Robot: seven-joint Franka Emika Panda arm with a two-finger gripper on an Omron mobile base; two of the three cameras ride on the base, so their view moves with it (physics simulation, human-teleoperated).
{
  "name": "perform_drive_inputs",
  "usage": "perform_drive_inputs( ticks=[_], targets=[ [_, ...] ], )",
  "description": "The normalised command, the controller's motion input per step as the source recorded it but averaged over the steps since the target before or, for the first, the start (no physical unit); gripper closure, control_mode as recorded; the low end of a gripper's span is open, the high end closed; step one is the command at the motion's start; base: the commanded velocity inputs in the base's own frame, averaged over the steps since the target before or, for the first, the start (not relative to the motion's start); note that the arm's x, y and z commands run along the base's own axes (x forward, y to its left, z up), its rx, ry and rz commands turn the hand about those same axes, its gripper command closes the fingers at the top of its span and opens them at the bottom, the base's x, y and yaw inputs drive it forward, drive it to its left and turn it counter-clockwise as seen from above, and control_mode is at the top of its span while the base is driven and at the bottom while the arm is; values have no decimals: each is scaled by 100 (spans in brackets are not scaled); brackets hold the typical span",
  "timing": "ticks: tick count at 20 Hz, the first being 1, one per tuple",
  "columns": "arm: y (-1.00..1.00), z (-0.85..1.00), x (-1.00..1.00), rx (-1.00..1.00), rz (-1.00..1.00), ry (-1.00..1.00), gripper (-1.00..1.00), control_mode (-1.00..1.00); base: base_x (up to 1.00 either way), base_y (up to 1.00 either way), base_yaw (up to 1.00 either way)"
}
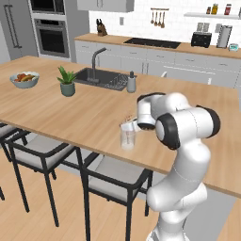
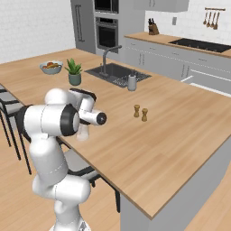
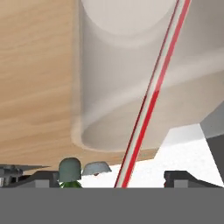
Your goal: Take a straw from the drawer in front and place it inside the glass cup on the dining counter.
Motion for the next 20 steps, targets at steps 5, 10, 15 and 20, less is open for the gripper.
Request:
perform_drive_inputs(
  ticks=[5,10,15,20],
  targets=[
    [0,70,0,-30,-9,2,-100,-100,0,0,0],
    [0,90,2,-32,-21,15,-100,-100,0,0,0],
    [0,55,-2,-17,-32,29,-100,-100,0,0,0],
    [-4,66,-19,-7,-38,23,-100,-100,0,0,0]
  ],
)
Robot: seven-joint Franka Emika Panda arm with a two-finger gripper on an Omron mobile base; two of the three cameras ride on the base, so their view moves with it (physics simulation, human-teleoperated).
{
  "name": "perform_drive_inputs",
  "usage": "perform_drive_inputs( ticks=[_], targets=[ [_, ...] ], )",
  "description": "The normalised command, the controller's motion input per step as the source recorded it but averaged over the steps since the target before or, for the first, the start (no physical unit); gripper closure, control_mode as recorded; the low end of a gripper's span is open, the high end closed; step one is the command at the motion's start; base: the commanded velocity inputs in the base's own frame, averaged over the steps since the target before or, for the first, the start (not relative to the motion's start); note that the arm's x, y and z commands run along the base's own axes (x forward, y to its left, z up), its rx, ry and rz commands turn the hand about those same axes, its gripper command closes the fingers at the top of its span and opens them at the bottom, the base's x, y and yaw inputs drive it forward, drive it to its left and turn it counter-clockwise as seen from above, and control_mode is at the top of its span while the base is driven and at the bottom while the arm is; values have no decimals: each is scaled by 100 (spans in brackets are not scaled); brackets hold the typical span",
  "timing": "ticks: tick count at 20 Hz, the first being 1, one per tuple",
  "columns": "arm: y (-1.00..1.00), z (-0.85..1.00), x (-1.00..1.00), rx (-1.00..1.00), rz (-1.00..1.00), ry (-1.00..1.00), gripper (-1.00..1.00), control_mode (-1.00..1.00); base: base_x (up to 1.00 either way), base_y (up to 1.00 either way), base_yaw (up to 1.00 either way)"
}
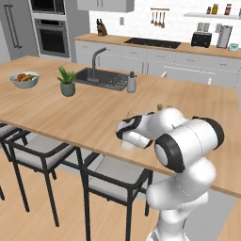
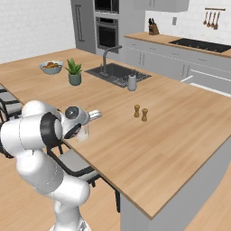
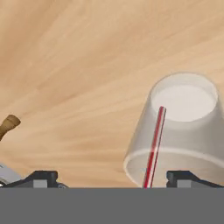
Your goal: Take a straw from the drawer in front and place it inside the glass cup on the dining counter.
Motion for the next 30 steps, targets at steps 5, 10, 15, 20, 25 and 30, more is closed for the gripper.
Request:
perform_drive_inputs(
  ticks=[5,10,15,20,25,30],
  targets=[
    [4,100,-11,-5,-35,3,-100,-100,0,0,0],
    [18,100,2,-1,-13,1,-100,-100,0,0,0],
    [1,100,18,0,0,5,-100,-100,0,0,0],
    [0,100,-3,0,-1,0,-100,-100,0,0,0],
    [20,100,-77,0,-8,-2,-100,-100,0,0,0],
    [78,50,-100,0,-7,-2,-100,-100,0,0,0]
  ],
)
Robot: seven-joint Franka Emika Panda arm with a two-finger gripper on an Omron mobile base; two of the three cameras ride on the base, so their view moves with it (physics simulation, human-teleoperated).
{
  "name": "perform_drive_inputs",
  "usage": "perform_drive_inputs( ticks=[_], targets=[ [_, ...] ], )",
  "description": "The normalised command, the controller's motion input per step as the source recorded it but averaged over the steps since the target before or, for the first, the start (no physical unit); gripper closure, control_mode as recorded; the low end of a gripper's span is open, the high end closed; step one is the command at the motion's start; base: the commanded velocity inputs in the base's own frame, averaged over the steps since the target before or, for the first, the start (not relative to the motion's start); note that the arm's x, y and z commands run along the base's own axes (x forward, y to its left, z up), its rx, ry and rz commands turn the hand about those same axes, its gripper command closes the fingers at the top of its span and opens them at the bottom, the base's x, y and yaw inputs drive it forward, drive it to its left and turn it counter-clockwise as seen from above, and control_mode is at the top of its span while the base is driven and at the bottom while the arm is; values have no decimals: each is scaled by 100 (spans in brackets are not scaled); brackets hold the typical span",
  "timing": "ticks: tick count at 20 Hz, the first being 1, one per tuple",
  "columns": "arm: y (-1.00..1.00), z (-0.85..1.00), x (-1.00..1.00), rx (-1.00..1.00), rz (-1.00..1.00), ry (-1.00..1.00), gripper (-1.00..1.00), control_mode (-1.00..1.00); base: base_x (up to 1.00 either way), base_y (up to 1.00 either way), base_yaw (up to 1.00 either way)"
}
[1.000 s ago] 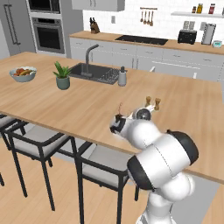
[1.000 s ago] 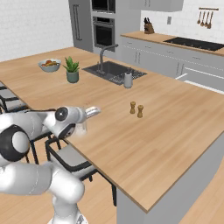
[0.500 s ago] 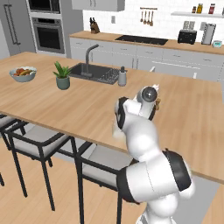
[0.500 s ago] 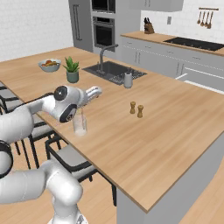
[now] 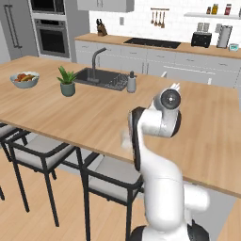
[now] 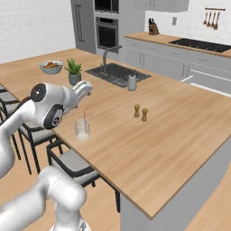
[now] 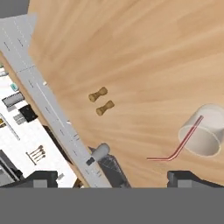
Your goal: Take a straw from the drawer in front and place it inside the glass cup on the dining counter.
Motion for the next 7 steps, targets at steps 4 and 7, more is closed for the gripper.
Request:
perform_drive_inputs(
  ticks=[4,7],
  targets=[
    [99,8,-100,1,0,12,-100,-100,0,0,0],
    [93,0,-100,4,2,27,-100,-100,0,0,0]
  ],
)
